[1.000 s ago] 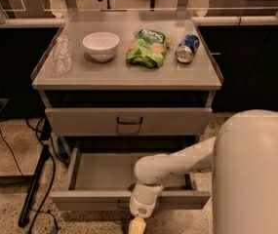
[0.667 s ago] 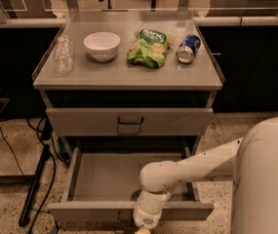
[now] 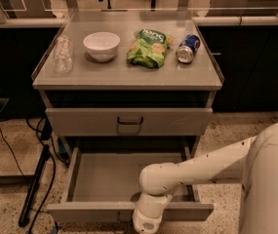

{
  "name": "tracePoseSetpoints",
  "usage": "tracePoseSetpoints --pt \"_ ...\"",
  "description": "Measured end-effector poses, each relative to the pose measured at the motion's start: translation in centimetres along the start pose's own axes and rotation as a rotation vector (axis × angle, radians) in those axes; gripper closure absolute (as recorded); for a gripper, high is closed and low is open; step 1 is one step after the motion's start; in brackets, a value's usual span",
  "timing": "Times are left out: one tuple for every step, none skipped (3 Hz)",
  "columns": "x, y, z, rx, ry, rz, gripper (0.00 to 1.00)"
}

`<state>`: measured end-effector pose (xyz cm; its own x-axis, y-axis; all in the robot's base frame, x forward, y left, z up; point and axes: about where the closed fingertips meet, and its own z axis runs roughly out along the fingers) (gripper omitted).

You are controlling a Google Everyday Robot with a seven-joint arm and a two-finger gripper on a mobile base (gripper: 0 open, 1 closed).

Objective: Open middle drawer

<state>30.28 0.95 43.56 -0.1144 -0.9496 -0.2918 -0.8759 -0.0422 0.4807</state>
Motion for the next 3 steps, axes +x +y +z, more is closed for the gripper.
tracePoseSetpoints --pt "-0.2 3.4 -0.2 -0.041 -0.016 0.005 0.0" --pt "-0.5 6.3 0.0 -0.075 -0.035 0.007 0.0" --pt "-0.6 6.4 0.0 -0.077 -0.036 0.007 0.0"
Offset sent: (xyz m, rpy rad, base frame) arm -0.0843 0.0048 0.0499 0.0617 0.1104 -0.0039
